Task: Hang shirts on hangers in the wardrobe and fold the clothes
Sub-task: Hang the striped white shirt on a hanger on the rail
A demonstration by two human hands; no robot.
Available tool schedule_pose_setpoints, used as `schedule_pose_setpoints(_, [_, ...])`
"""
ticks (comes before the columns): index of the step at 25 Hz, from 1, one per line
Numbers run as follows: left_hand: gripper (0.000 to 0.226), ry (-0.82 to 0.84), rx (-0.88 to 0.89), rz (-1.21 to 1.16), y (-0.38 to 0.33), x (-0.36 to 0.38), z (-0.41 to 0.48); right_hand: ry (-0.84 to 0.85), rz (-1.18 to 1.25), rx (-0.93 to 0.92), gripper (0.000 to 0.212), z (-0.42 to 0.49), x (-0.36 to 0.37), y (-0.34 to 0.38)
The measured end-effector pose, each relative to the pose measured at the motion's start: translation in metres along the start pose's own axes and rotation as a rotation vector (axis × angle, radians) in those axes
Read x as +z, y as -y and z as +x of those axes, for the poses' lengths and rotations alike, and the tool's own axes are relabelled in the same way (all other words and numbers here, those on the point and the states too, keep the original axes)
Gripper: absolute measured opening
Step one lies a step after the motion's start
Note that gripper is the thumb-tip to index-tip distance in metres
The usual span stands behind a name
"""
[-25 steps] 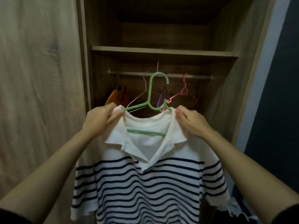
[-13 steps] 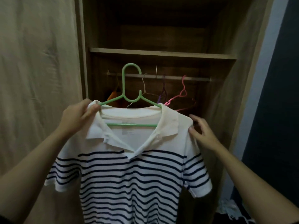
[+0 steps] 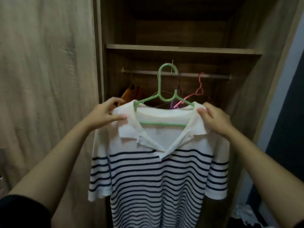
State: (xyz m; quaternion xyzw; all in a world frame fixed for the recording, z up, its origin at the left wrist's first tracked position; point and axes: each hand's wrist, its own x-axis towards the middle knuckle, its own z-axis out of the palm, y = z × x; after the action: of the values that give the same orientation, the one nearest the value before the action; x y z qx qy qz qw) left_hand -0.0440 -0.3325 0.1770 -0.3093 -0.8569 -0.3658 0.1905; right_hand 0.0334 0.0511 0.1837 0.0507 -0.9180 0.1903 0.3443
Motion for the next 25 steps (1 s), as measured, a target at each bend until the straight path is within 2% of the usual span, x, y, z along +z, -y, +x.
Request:
schedule_pose_setpoints(2, [0.076,0.151,-0.200,-0.116,0.027,0.012,-0.021,-0.024,0.047,0.016,0.040,0.000,-0.010,-0.008])
schedule_pose_setpoints(3, [0.079,0.252,-0.283,-0.126,0.043,0.023,-0.036,-0.025,0.072,0.016,0.041,0.000,-0.016,-0.013])
schedule_pose_setpoints(4, [0.073,0.314,-0.345,-0.119,0.054,0.029,-0.051,-0.020,0.090,0.013,0.042,-0.001,-0.020,-0.019])
schedule_pose_setpoints(5, [0.063,0.291,-0.379,-0.122,0.063,0.031,-0.061,-0.011,0.089,0.008,0.043,-0.001,-0.024,-0.023])
schedule_pose_setpoints(7, [0.036,0.088,-0.388,-0.109,0.075,0.021,-0.064,0.013,0.083,0.001,0.046,-0.002,-0.030,-0.030])
schedule_pose_setpoints(8, [0.023,0.082,-0.400,-0.061,0.075,0.012,-0.062,0.012,0.100,0.009,0.046,-0.002,-0.031,-0.032])
schedule_pose_setpoints(11, [0.008,0.313,-0.418,0.111,0.063,-0.014,-0.049,0.031,0.115,0.024,0.039,-0.006,-0.028,-0.038])
schedule_pose_setpoints(12, [0.020,0.307,-0.406,0.013,0.052,-0.021,-0.044,0.058,0.124,0.014,0.037,-0.006,-0.024,-0.038])
schedule_pose_setpoints(13, [0.028,0.243,-0.369,-0.198,0.034,-0.028,-0.040,0.089,0.134,0.001,0.036,-0.007,-0.020,-0.035])
schedule_pose_setpoints(14, [0.028,0.181,-0.344,-0.389,0.013,-0.031,-0.035,0.115,0.136,-0.021,0.036,-0.007,-0.015,-0.032])
schedule_pose_setpoints(15, [0.027,0.194,-0.310,-0.468,-0.004,-0.031,-0.029,0.140,0.135,-0.039,0.034,-0.007,-0.009,-0.027])
schedule_pose_setpoints(16, [0.031,0.301,-0.274,-0.436,-0.019,-0.029,-0.026,0.161,0.134,-0.057,0.030,-0.007,-0.001,-0.023])
schedule_pose_setpoints(18, [0.043,0.568,-0.206,-0.195,-0.038,-0.016,-0.028,0.185,0.142,-0.092,0.020,-0.004,0.016,-0.012])
schedule_pose_setpoints(19, [0.039,0.619,-0.187,-0.080,-0.038,-0.009,-0.029,0.198,0.160,-0.105,0.018,-0.001,0.023,-0.005])
schedule_pose_setpoints(20, [0.033,0.626,-0.159,-0.050,-0.035,-0.007,-0.034,0.213,0.197,-0.126,0.022,0.002,0.029,0.001])
schedule_pose_setpoints(22, [0.029,0.521,-0.126,-0.117,-0.029,-0.014,-0.049,0.257,0.281,-0.172,0.038,0.013,0.043,0.010])
schedule_pose_setpoints(25, [0.036,0.353,-0.252,-0.147,-0.010,-0.026,-0.063,0.402,0.480,-0.137,0.028,0.040,0.073,0.040])
